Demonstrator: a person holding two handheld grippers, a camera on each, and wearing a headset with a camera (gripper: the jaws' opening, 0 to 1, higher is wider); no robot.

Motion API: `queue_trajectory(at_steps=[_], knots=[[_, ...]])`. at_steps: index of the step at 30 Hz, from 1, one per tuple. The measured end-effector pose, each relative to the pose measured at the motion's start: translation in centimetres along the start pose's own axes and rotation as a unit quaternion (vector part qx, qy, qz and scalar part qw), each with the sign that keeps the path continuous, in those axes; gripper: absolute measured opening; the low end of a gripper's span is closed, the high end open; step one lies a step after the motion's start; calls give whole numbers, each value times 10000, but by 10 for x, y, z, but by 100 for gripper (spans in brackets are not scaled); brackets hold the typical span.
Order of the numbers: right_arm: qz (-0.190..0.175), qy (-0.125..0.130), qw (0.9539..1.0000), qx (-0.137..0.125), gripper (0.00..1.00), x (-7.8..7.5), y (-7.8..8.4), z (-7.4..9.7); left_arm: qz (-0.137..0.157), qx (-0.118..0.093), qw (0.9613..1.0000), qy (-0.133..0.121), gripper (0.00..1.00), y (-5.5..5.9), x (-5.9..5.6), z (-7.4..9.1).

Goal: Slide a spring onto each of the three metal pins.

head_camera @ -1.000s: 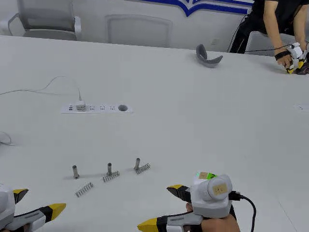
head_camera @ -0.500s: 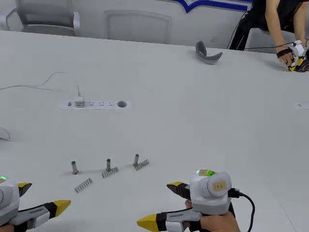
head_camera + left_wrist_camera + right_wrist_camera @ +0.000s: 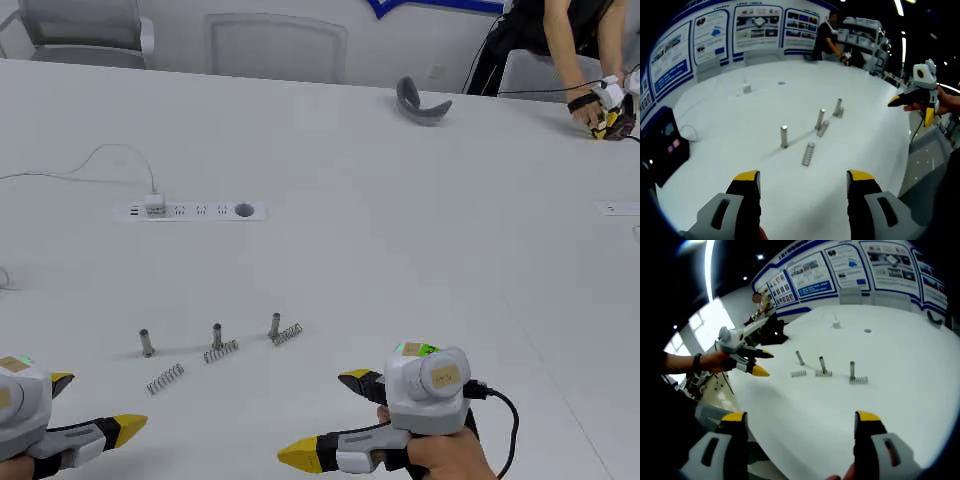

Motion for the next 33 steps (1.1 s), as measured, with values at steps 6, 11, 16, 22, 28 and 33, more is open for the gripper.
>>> queue_trajectory(at_steps=[6, 11, 16, 22, 28, 33], knots=[[3, 9, 10000, 20, 89, -1, 1, 2, -258, 129, 9995, 86, 65, -1, -4, -12], [8, 22, 10000, 23, 89, -2, 1, 3, -217, 152, 9994, 203, 55, -3, -8, -22], [-10, 43, 10000, 22, 89, -3, 3, 6, -233, 241, 9991, 255, 53, -1, -11, -34], [-1, 61, 10000, 36, 89, -4, 4, 9, -195, 297, 9990, 254, 48, 1, -11, -49], [-3, 67, 10000, 55, 89, -4, 5, 10, -178, 368, 9988, 285, 42, 3, -11, -62], [-19, 71, 9999, 71, 89, -5, 7, 11, -112, 393, 9989, 237, 38, 4, -5, -73]])
Point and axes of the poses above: the centre of the closed fingertips' face, and the gripper's own axes: z roughly backward along the fingers, x roughly to its left, y roughly out of its underside, the point moved 5 cm from there along z, roughly backward along the fingers, and after that the axes turned 2 degrees about z, right-handed, at the moved point
